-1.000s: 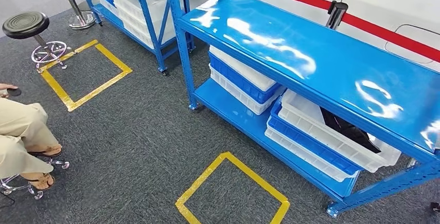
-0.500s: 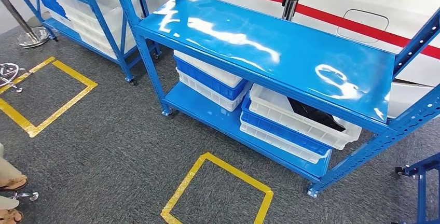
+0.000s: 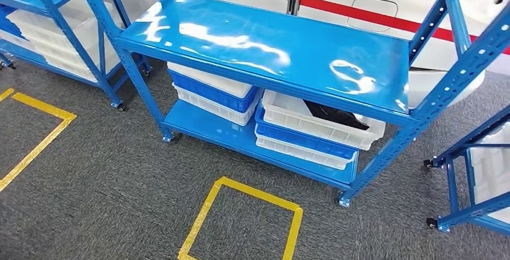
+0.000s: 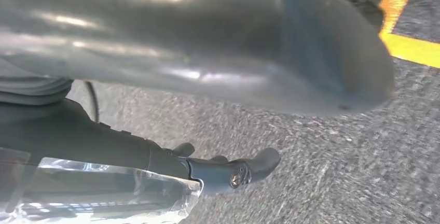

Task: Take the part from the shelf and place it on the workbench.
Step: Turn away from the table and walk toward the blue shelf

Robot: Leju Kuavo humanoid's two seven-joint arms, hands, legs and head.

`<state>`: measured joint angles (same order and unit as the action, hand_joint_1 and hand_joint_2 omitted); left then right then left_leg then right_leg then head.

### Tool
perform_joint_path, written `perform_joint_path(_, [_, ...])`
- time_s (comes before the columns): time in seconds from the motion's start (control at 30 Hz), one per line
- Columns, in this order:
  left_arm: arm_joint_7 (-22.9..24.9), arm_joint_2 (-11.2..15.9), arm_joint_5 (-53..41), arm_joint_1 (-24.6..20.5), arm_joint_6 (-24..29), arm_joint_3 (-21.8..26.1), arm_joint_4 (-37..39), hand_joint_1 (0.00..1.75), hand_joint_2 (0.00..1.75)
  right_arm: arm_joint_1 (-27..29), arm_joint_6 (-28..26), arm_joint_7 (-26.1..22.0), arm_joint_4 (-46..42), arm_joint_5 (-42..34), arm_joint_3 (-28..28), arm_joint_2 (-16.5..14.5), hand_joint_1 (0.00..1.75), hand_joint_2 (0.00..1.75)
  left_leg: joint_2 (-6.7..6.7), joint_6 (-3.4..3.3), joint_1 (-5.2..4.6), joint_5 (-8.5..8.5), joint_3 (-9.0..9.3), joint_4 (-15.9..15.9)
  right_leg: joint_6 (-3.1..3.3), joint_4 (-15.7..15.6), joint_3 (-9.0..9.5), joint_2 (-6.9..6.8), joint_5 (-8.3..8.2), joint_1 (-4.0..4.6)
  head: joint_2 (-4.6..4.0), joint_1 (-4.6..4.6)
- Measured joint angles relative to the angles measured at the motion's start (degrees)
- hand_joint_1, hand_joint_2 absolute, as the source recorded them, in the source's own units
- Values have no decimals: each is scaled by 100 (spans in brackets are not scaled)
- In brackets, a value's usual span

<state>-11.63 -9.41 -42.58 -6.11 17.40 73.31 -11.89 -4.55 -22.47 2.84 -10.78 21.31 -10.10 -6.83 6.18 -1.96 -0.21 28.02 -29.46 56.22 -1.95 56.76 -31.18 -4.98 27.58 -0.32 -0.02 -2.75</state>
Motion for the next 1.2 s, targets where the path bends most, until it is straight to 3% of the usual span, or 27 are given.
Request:
perform_joint_path(0.07, [0, 1, 0, -18, 4, 0, 0, 0, 0, 0, 0, 1, 1, 6, 0, -1, 0, 0, 108, 56, 0, 34, 48, 0, 87, -22, -6, 122, -38, -11, 0, 17])
perform_joint_path(0.1, [0, 2, 1, -29, 5, 0, 0, 0, 0, 1, 0, 1, 1, 7, 0, -2, 0, 0, 68, 93, 15, 74, 58, 32, 122, -31, 4, 190, -52, -42, 0, 21])
perform_joint_path(0.17, [0, 2, 1, -32, 6, 0, 0, 0, 0, -6, 1, 1, 1, 7, 0, -7, 0, 0, -222, 166, 57, 336, -64, 374, 205, -49, 24, 329, -93, -110, 0, 44])
perform_joint_path(0.23, [0, 1, 0, -13, 8, 0, 1, 0, 0, -10, 3, 1, 1, 8, 0, -19, 0, 0, -534, 216, 90, 752, -391, 1125, 260, -47, 4, 470, -122, -107, 0, 69])
perform_joint_path(0.27, [0, 1, 0, -1, 8, 0, 1, 0, 0, -5, 4, 1, 1, 9, -1, -24, 0, 0, -593, 233, 101, 892, -557, 1477, 274, -45, -5, 549, -131, -102, 0, 75])
perform_joint_path(0.3, [0, 2, 0, 6, 9, 0, 1, 0, 0, 3, 5, 4, 1, 8, -1, -26, 0, 0, -612, 247, 114, 910, -651, 1653, 275, -43, -5, 628, -133, -99, 0, 79])
perform_joint_path(0.33, [0, 3, 0, 11, 9, 0, 0, 0, 0, 13, 5, 7, 1, 8, -2, -25, 0, 0, -621, 256, 132, 811, -649, 1621, 273, -39, 1, 707, -134, -101, 0, 82])
perform_joint_path(0.37, [0, 7, 0, 11, 9, 0, 0, 0, 0, 20, 5, 11, 1, 7, -2, -26, 0, 0, -643, 261, 157, 608, -537, 1354, 270, -34, 12, 787, -135, -105, 0, 85])
perform_joint_path(0.4, [0, 10, 0, 11, 9, 0, 0, 0, 0, 22, 6, 14, 1, 7, -2, -27, 0, 0, -719, 263, 188, 368, -362, 950, 265, -28, 19, 864, -136, -109, 0, 90])
perform_joint_path(0.47, [-2, 14, -2, 10, 7, -1, 0, 0, 0, 7, 7, 21, 1, 7, -2, -30, 0, 0, -950, 256, 223, 79, -68, 256, 213, -6, -2, 1001, -143, -89, 0, 101])
perform_joint_path(0.53, [-4, 14, -3, 7, 5, -1, 0, 0, 0, -1, 7, 29, 1, 11, -2, -30, 0, 0, -1030, 209, 199, 61, -16, 83, 119, -10, -61, 1109, -170, -79, 0, 109])
perform_joint_path(0.57, [-5, 14, -1, 2, 6, -1, 0, 0, 0, 6, 7, 32, 1, 17, -2, -30, 0, 0, -965, 159, 182, 43, -23, 72, 67, -28, -98, 1160, -192, -86, 0, 109])
perform_joint_path(0.63, [-6, 11, 7, -7, 9, 0, 0, 0, 0, 21, 8, 37, 1, 37, -2, -27, 0, 0, -831, 37, 171, -19, -18, 10, 19, 82, -197, 1023, -143, -87, 0, 103])
perform_joint_path(0.7, [-10, 11, 26, 0, 21, 1, 0, 0, 0, 4, 19, 48, 1, 65, -2, -27, 0, 0, -673, -49, 170, -67, -21, -44, 65, 618, -473, 719, 133, -75, 0, 77])
perform_joint_path(0.77, [-15, 16, 49, 13, 32, 2, 0, 0, 0, -19, 37, 58, 1, 93, -2, -26, 0, 0, -507, -70, 144, -69, -38, -45, 90, 1398, -850, 585, 467, -82, 0, 60])
perform_joint_path(0.8, [-17, 17, 55, 15, 33, 2, 0, 0, 0, -20, 44, 63, 1, 104, -2, -24, 0, 0, -424, -71, 134, -68, -43, -42, 67, 1635, -949, 568, 540, -90, 0, 60])
perform_joint_path(0.83, [-19, 17, 59, 12, 33, 2, 0, 0, 0, -16, 48, 67, 1, 112, -2, -21, 0, 0, -351, -69, 128, -66, -44, -40, 25, 1649, -928, 553, 521, -95, 0, 59])
perform_joint_path(0.9, [-20, 14, 62, 6, 32, 2, 0, 0, 0, -12, 51, 75, 1, 118, -2, -13, 0, 0, -220, -47, 129, -53, -31, -27, -78, 1005, -540, 441, 273, -101, 0, 55])
perform_joint_path(0.93, [-21, 14, 63, 4, 31, 2, 0, 0, 0, -20, 51, 78, 1, 122, -2, -10, 0, 0, -164, -21, 115, -34, -25, -12, -94, 575, -300, 301, 145, -95, 0, 48])
perform_joint_path(1.0, [-23, 15, 65, 1, 31, 2, 0, 0, 0, -44, 47, 89, -1, 158, -2, -9, 0, 0, -72, 46, 81, 9, -10, 18, -50, 53, -5, 115, -5, -72, 0, 65])
perform_joint_path(1.03, [-24, 16, 66, -5, 31, 1, 0, 0, 0, -51, 40, 104, -1, 201, 0, -11, 0, 0, -35, 78, 70, 23, 2, 23, -5, -2, 17, 93, -17, -55, 0, 79])
perform_joint_path(1.1, [-24, 16, 66, -26, 31, 1, 0, 0, 0, -46, 23, 144, -1, 298, 5, -11, 0, 0, 10, 139, 96, 41, 29, 26, 70, -14, 4, 193, -38, -70, 0, 107])
perform_joint_path(1.13, [-25, 16, 66, -34, 31, 1, 0, 0, 0, -43, 13, 159, 0, 327, 7, -11, 0, 0, -61, 171, 117, 103, 15, 89, 109, -24, 5, 233, -51, -89, 0, 114])
perform_joint_path(1.2, [-25, 15, 66, -31, 32, 2, 1, 0, 0, -50, -1, 169, -1, 344, 10, -13, 0, 0, -339, 224, 148, 420, -171, 545, 189, -40, 19, 301, -77, -127, 0, 145])
